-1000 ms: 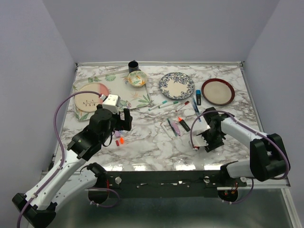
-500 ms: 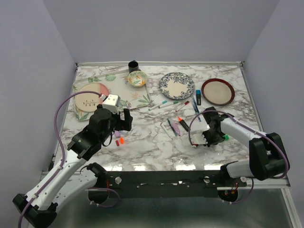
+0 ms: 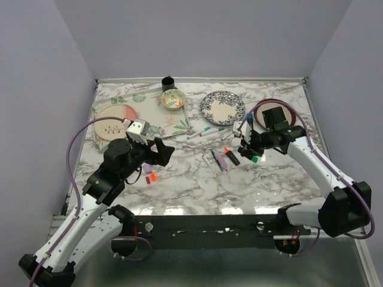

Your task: Open the pen caps

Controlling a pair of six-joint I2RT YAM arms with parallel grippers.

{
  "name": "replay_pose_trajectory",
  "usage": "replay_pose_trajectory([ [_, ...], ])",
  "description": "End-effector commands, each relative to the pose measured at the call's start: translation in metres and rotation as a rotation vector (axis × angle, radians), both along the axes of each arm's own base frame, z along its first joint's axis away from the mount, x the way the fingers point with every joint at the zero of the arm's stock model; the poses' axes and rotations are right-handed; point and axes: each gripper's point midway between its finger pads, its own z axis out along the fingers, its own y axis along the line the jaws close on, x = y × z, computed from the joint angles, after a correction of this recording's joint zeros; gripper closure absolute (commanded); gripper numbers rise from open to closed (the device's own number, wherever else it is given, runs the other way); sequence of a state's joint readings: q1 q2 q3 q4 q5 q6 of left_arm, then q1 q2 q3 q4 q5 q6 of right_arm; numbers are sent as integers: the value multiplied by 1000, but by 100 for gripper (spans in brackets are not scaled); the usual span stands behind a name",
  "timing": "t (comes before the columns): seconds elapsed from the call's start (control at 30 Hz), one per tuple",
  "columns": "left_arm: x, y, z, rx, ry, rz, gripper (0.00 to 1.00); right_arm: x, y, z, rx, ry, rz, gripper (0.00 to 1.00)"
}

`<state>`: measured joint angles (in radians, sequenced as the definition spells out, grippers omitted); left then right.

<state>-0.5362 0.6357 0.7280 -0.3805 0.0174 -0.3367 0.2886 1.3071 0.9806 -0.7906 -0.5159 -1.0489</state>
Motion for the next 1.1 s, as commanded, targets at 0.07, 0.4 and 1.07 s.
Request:
replay_pose_trajectory([
  [0.07,-17,-56,0,-345,68,-216,1,14,51,64,441,223,-426,100],
  [0.4,-25,-124,-16,-524,178,-244,1,42,-1,74,713,327,-967,100],
  [1.07,8,-278,-67,-299,346,-209,32,24,5,68,920,696,-968,99],
])
